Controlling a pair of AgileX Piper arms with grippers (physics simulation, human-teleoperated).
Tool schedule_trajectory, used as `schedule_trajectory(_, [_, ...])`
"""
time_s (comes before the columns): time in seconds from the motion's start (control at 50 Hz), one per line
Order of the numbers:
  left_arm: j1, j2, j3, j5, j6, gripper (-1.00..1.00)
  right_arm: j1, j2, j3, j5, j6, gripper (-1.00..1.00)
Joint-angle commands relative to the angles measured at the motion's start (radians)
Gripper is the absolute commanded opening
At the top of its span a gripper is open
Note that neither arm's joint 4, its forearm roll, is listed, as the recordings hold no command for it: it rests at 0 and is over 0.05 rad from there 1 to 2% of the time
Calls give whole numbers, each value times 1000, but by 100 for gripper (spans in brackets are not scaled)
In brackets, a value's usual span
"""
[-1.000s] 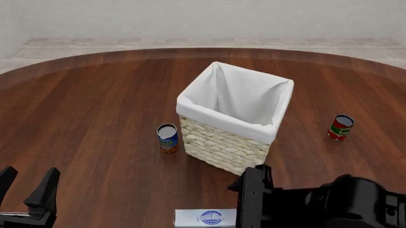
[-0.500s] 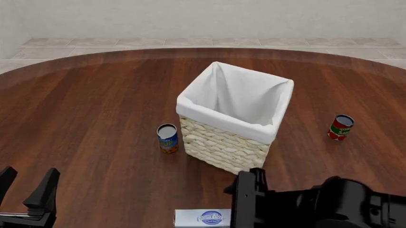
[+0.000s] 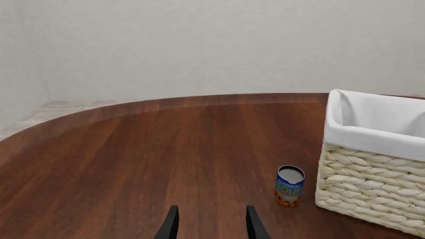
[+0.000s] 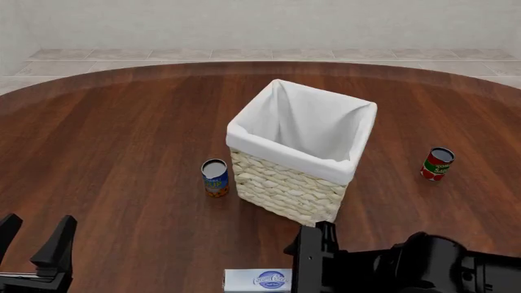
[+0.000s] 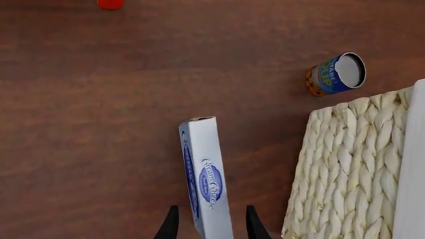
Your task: Pick up the cream cheese box, and put it in the basket.
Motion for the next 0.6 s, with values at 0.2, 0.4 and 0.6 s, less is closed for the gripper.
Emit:
schedule_trajectory(0.2, [0,-1,0,0,-1,100,6,28,14,-28,5,100])
schedule_trajectory(0.4, [0,0,0,0,0,100,-6,45,17,-39,0,100])
schedule_trajectory(0.6, [0,0,0,0,0,100,-17,54,27,-49,-4,100])
